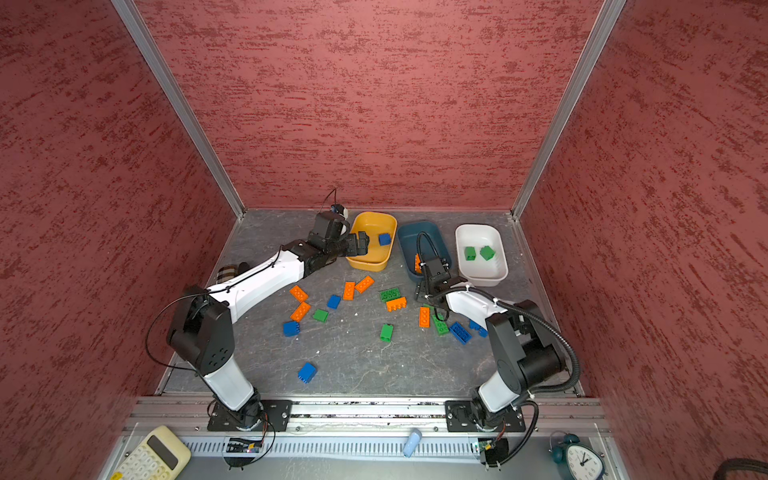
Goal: Sort the legos into containers by color
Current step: 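Lower the right gripper onto a green brick near the teal tub and grasp it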
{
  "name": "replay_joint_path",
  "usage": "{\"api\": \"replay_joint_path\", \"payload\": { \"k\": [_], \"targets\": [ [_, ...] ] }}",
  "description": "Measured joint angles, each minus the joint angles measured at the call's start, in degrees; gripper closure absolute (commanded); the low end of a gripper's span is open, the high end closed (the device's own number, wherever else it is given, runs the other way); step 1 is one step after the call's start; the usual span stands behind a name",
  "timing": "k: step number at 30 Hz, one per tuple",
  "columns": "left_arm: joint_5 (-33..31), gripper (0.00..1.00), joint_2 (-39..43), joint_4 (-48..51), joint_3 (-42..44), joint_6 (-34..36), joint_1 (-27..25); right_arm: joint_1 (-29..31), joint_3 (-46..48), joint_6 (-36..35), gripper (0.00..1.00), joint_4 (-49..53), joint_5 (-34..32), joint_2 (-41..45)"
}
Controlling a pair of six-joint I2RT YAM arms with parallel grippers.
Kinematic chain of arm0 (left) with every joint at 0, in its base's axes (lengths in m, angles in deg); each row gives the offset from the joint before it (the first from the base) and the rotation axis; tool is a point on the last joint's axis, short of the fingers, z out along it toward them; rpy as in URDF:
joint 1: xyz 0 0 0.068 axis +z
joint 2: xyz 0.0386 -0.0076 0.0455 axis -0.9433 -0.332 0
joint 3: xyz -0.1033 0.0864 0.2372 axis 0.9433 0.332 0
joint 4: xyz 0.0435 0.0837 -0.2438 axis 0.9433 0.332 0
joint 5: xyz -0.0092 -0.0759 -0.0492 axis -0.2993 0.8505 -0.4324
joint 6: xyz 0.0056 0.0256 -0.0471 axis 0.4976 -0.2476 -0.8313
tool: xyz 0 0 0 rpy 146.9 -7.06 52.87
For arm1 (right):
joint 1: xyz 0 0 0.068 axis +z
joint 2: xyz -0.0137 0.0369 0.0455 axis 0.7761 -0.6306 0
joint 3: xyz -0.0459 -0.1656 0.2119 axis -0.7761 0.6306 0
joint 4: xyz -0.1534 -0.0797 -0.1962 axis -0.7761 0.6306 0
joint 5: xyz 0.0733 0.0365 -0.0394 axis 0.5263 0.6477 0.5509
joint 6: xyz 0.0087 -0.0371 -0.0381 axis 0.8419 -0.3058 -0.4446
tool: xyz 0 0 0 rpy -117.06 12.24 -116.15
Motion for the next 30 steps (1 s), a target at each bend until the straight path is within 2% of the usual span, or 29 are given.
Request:
{"api": "replay_joint_path", "payload": {
  "k": [11, 16, 23, 25, 30],
  "targets": [
    [-1.66, 0.01, 1.36, 2.67, 4.15, -2.12, 0.17, 2.05, 0.26, 3.5, 0.4, -0.68, -4.92, -1.44],
    [-1.64, 0.01, 1.36, 2.89, 4.15, -2.56, 0.28, 2.1, 1.27, 3.85, 0.41, -1.44, -5.51, -2.19],
    [-0.35, 0.0, 1.36, 2.95, 4.15, -2.54, 0.28, 2.12, 1.7, 3.34, 0.51, -2.56, -5.49, -3.13],
    [0.46, 0.0, 1.36, 2.93, 4.15, -2.54, 0.28, 2.14, 2.05, 2.64, 0.57, -3.26, -5.51, -3.04],
    [1.57, 0.01, 1.36, 2.93, 4.28, -2.54, 0.28, 2.16, 5.03, 1.11, 0.65, -5.05, -5.73, 0.83]
  ]
}}
